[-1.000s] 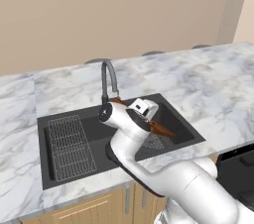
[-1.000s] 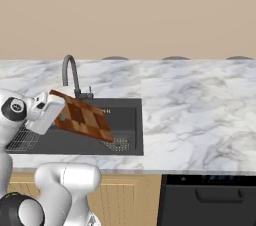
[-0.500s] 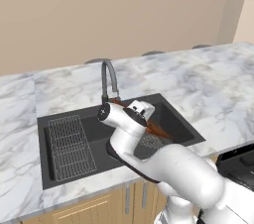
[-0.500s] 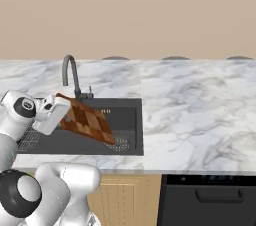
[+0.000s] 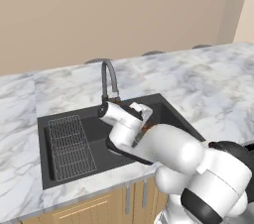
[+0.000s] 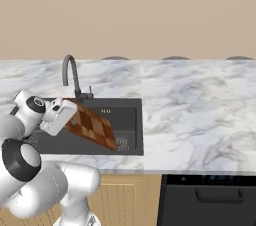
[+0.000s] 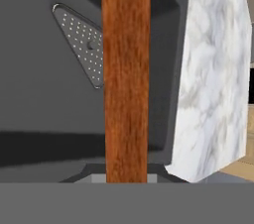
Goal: Move the cutting board and knife to the sink. Then move spray from the cabinet to the counter.
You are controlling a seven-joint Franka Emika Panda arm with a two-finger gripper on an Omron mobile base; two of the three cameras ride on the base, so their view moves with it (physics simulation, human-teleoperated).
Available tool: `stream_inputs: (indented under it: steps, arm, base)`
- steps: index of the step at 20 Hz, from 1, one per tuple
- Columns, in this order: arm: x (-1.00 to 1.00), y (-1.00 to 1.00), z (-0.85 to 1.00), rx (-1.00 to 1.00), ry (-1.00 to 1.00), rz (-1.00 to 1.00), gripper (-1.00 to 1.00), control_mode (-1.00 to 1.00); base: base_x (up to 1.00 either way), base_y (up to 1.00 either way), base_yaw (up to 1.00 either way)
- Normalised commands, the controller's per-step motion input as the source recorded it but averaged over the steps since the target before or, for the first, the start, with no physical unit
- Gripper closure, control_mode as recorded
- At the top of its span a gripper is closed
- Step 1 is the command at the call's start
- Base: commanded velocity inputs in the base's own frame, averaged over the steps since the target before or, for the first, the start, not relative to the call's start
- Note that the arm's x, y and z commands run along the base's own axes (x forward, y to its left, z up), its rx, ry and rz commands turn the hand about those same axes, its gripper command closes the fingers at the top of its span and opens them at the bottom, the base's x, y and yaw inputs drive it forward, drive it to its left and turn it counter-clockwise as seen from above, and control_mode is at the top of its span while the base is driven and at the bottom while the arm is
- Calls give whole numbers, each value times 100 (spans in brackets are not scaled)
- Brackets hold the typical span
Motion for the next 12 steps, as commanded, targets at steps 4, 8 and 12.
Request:
stream_inputs:
  steps: [4,8,12]
  arm:
    - [35,0,-20,-2,0,-13,100,-100]
    - [26,0,-19,-1,0,-11,100,-100]
    - [19,-3,-27,-1,0,-6,100,-100]
  base:
    - [0,0,0]
    - [0,0,0]
    - [0,0,0]
